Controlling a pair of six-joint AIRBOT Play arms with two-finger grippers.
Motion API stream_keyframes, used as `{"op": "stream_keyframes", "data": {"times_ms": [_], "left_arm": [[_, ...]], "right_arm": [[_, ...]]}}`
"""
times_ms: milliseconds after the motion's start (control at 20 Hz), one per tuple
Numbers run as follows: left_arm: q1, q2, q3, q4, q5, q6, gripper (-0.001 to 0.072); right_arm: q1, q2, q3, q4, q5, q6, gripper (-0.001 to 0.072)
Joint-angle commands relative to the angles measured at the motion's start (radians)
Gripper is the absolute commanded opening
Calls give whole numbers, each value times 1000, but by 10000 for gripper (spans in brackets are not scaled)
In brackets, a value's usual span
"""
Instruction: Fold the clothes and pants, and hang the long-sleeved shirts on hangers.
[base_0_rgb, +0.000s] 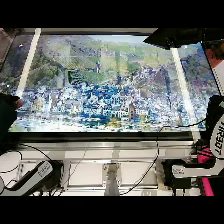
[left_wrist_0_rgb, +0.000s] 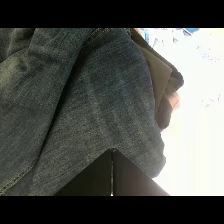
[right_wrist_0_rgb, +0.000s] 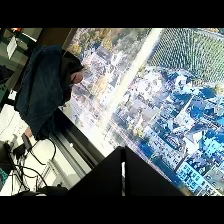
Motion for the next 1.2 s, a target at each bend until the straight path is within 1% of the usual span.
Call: {"op": "stream_keyframes", "data": {"times_ms": [0,250,450,500,550,600,650,900,1000,1150], "left_arm": [[0,0,0,0,-2,0,20],[0,-5,0,9,5,1,20],[5,-51,-1,122,-25,2,22],[9,-68,-1,150,-26,8,38],[13,-85,-1,169,-26,34,238],[20,-105,-1,185,-27,55,497],[30,-122,-1,185,-31,54,530],[66,-198,-1,185,-27,54,530],[78,-220,-1,218,-19,54,530],[116,-239,-1,262,44,53,526]], "right_arm": [[1,0,0,-5,-4,0,37],[1,0,0,-5,-4,0,37],[1,0,0,-5,-5,0,37],[1,0,0,-5,-5,0,37],[1,0,0,-5,-5,0,37],[1,0,0,-5,-5,0,38],[1,0,0,-5,-5,0,37],[1,0,0,-5,-5,0,37],[1,0,0,-5,-5,0,37],[1,0,0,-5,-5,1,37]]}}
